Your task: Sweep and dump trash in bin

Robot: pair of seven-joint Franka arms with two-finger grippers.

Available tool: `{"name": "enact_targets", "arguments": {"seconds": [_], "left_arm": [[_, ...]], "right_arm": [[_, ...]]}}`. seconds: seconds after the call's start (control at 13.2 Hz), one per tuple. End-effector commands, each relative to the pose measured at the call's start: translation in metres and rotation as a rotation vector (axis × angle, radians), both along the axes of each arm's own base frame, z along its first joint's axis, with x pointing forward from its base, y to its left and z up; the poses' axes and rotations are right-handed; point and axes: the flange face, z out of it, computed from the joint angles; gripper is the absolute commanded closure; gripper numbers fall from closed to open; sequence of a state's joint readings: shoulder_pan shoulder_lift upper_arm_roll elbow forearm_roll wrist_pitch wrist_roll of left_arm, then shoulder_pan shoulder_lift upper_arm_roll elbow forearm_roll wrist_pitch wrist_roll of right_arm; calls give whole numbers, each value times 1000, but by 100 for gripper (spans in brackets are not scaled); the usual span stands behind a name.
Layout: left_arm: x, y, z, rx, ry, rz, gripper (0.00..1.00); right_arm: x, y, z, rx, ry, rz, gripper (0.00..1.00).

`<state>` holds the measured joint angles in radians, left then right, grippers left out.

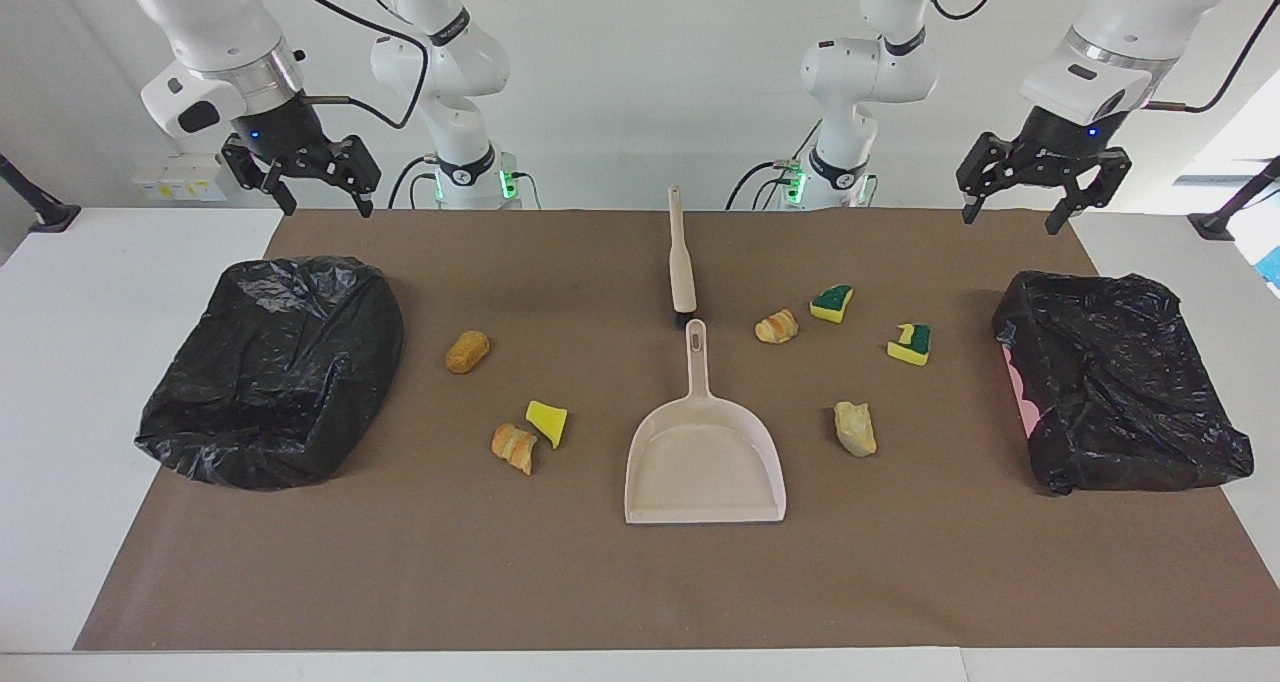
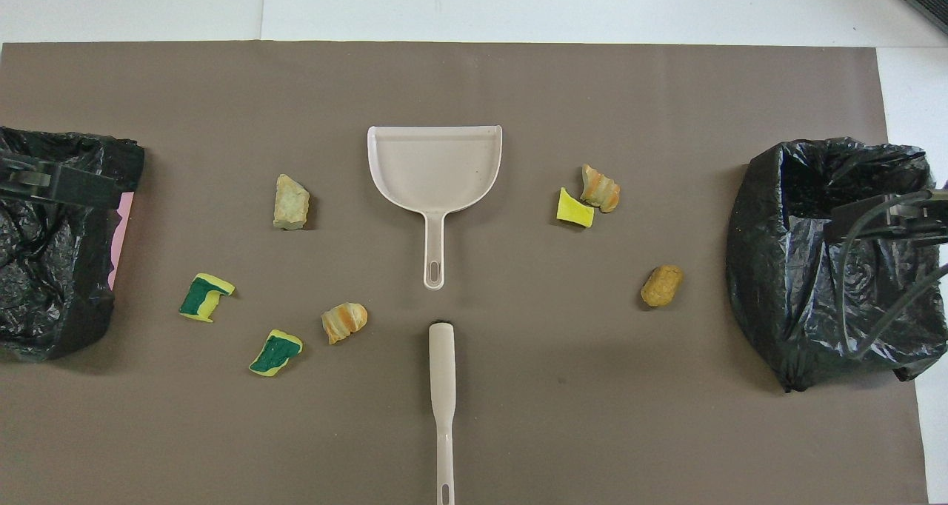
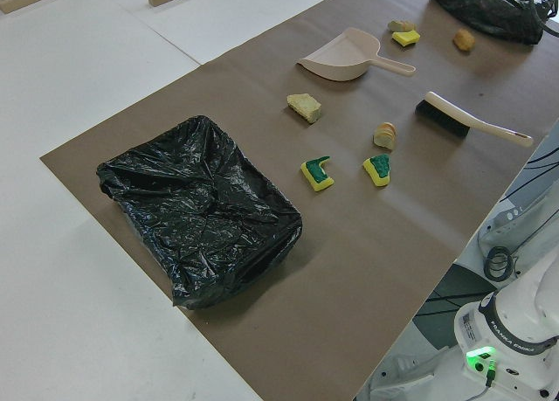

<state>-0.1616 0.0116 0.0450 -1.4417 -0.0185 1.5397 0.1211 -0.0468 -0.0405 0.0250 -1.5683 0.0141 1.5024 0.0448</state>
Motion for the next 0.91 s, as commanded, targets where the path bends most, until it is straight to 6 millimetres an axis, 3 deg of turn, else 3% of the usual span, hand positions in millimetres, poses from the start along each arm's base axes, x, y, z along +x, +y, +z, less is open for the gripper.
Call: {"name": "enact_targets", "arguments": {"seconds": [0.0,0.53,0.83], "left_arm": [[-9,12,5,8,17,25,0],[-11,20,5,13,30,39,0],[-16,12,4,19,42,23,0]], "right_arm": [[-2,-2,2,4,-19,-26,0],[-1,2,2,17,-19,-10,0],[-7,-9,6,-4,-13,-29,0]]}}
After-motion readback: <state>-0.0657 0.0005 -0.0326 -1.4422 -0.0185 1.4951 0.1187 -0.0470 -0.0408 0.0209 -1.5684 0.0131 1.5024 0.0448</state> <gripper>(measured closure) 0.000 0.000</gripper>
